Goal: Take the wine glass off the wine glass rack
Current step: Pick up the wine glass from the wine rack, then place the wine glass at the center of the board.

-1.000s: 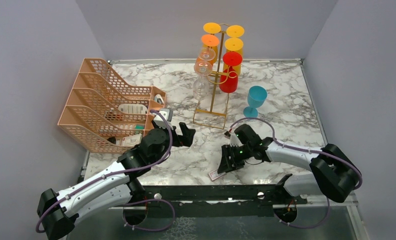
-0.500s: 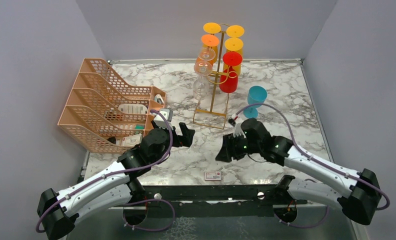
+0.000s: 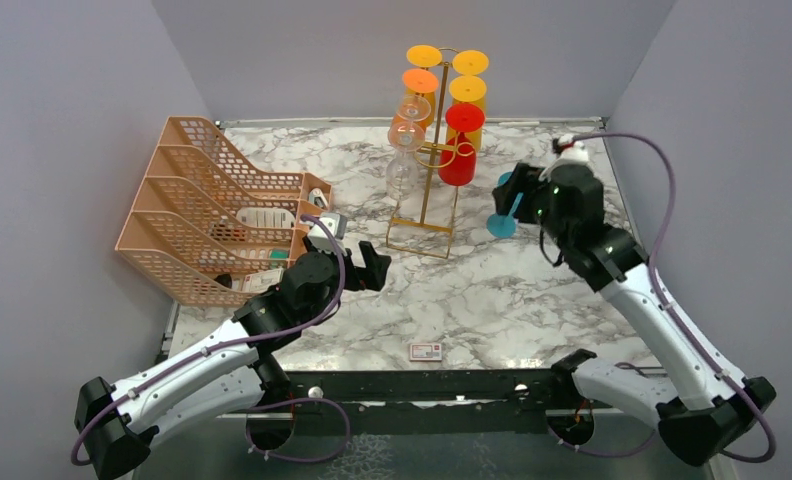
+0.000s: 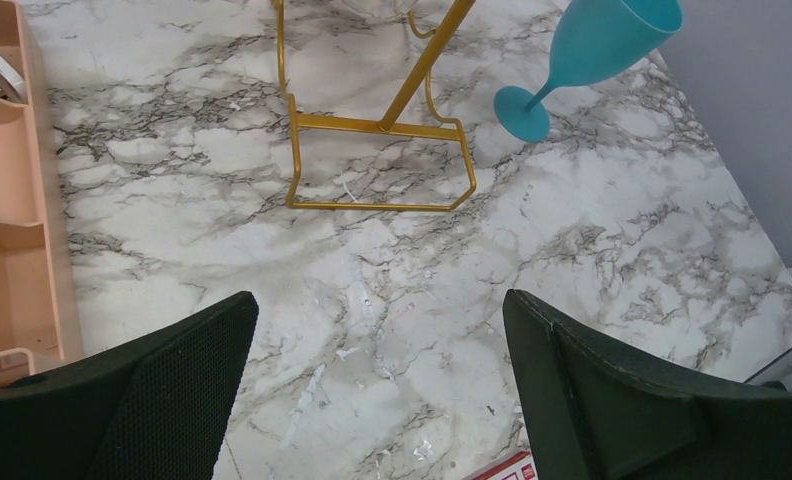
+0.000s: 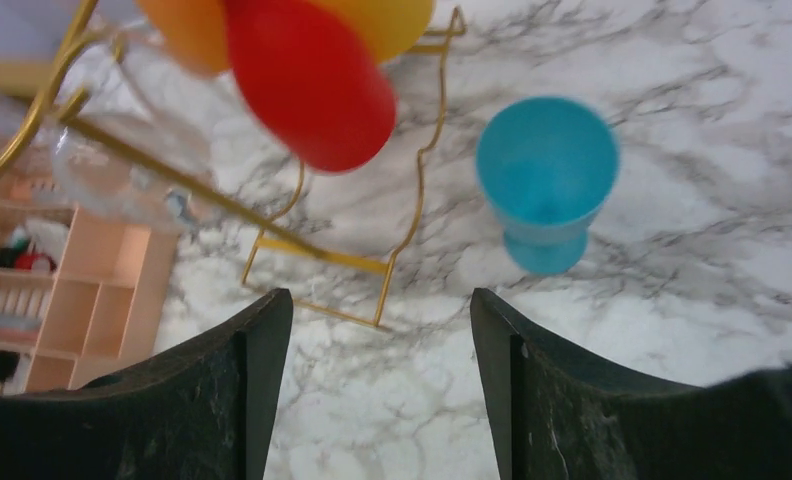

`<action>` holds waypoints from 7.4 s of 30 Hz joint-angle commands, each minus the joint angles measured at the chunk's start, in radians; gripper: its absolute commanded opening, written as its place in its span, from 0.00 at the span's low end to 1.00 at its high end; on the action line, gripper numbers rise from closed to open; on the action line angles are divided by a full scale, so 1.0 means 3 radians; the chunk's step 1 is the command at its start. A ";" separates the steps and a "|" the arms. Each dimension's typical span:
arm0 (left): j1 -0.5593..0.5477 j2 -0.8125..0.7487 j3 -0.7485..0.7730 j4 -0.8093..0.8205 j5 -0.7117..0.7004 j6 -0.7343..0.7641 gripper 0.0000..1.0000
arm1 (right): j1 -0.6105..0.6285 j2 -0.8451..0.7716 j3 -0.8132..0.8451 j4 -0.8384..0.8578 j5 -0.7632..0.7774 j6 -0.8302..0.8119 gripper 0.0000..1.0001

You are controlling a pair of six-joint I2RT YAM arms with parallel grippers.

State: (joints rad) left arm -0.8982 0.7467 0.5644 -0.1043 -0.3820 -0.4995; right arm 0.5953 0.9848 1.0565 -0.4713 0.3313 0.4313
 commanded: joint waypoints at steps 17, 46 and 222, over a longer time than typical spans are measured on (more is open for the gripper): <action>0.0018 0.0207 0.0285 -0.0164 0.0433 0.0036 0.99 | -0.1555 0.1475 0.1243 0.0988 -0.3010 0.1048 0.72; 0.0019 0.0036 0.0230 -0.0147 0.0230 0.0014 0.99 | -0.1555 0.2046 0.1772 0.0967 -0.3116 0.1417 0.14; -0.0417 0.0016 -0.0822 0.2614 0.3748 0.1724 0.00 | -0.1396 0.0024 -0.0426 0.0335 -0.3974 0.0043 0.59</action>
State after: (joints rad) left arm -1.0168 0.8181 0.3264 0.6441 0.5861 -0.1982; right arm 0.1715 0.9668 0.9161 -0.3676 -0.8364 0.4412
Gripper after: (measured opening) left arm 0.027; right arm 0.572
